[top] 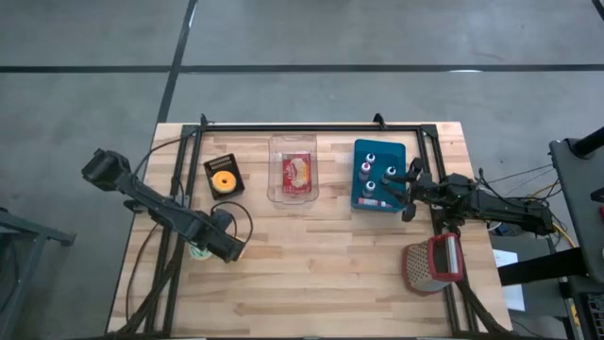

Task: Pick & Place Food Item
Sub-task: Put the orange donut into the black bin

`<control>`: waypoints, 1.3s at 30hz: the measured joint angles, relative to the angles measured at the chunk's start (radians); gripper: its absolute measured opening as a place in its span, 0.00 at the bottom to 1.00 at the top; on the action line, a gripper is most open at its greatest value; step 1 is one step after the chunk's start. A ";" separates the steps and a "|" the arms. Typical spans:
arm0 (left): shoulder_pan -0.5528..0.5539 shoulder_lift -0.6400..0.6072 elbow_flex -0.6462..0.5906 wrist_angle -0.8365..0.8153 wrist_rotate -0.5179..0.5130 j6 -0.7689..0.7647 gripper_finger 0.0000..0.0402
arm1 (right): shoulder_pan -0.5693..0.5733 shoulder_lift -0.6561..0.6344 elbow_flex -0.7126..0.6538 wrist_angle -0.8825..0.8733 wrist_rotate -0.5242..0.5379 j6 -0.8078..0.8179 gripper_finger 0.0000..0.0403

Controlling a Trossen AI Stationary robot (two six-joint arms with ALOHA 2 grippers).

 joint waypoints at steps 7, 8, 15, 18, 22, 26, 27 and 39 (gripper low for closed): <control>0.000 0.001 -0.010 0.002 0.010 -0.002 0.57 | 0.000 0.000 0.000 0.000 0.000 0.002 0.35; 0.000 0.001 -0.010 0.006 0.010 0.001 0.57 | 0.000 0.000 0.000 0.000 0.000 0.001 0.35; 0.009 0.002 -0.039 0.104 0.009 0.052 0.57 | 0.000 0.000 0.000 0.000 0.000 0.001 0.35; 0.017 0.003 -0.069 0.139 0.013 0.056 0.57 | 0.000 0.000 0.000 0.000 0.000 0.000 0.35; 0.026 0.003 -0.089 0.155 0.027 0.045 0.57 | 0.000 0.000 0.000 0.000 0.000 0.002 0.35; 0.027 0.002 -0.089 0.155 0.028 0.045 0.57 | 0.000 0.000 0.000 0.000 0.000 0.002 0.35; 0.027 0.002 -0.089 0.155 0.028 0.044 0.57 | 0.000 0.000 0.000 0.000 0.000 0.002 0.35; 0.031 0.002 -0.089 0.177 0.028 0.042 0.48 | 0.000 0.000 0.000 0.000 0.000 0.000 0.35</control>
